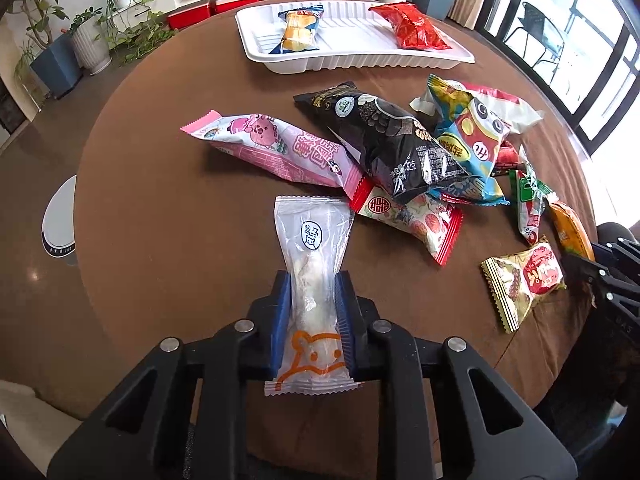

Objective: Organize snacks
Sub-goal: 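Grasp the clear bun packet with left tool while right tool grasps the orange wafer bar, then carry the bun packet with left tool while right tool carries the orange bar to the tray, then lower both packets into the tray beside the others and open both tools, then move both tools back toward the remaining snacks, then grasp the pink packet with left tool while right tool grasps the black sesame packet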

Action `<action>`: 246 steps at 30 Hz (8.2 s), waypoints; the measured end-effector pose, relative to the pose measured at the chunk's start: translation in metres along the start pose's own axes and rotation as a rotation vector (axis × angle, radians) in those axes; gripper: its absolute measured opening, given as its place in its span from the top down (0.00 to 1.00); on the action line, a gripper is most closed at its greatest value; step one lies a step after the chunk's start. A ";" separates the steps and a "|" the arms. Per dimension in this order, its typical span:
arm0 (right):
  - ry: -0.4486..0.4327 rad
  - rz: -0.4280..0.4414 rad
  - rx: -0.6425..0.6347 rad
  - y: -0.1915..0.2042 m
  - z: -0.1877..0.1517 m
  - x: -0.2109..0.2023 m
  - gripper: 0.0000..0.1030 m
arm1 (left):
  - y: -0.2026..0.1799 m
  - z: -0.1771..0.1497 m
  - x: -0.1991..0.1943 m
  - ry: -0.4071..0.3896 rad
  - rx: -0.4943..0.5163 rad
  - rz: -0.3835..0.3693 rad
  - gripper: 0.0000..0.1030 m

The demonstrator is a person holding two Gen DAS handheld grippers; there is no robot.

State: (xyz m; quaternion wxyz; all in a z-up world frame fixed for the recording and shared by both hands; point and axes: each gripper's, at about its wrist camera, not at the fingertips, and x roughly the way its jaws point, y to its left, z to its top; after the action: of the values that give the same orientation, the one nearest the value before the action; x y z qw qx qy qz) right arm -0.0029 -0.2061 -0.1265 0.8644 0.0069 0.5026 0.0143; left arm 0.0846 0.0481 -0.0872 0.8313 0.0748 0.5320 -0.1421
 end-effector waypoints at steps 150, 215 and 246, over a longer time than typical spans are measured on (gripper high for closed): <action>-0.252 0.361 0.262 -0.027 0.067 -0.038 0.05 | 0.033 0.044 -0.014 -0.199 -0.364 -0.054 0.00; 0.141 0.367 0.010 0.128 0.187 0.049 0.40 | 0.071 0.048 0.028 -0.064 -0.191 -0.078 0.79; 0.196 0.194 -0.121 0.156 0.176 0.100 0.77 | 0.075 0.039 0.023 -0.109 -0.238 -0.136 0.81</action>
State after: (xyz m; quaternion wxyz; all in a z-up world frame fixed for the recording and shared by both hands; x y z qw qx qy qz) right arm 0.1969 -0.0469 -0.1221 0.8044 0.0020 0.5799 0.1288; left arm 0.1511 0.1044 -0.0929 0.8504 -0.0682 0.5032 -0.1378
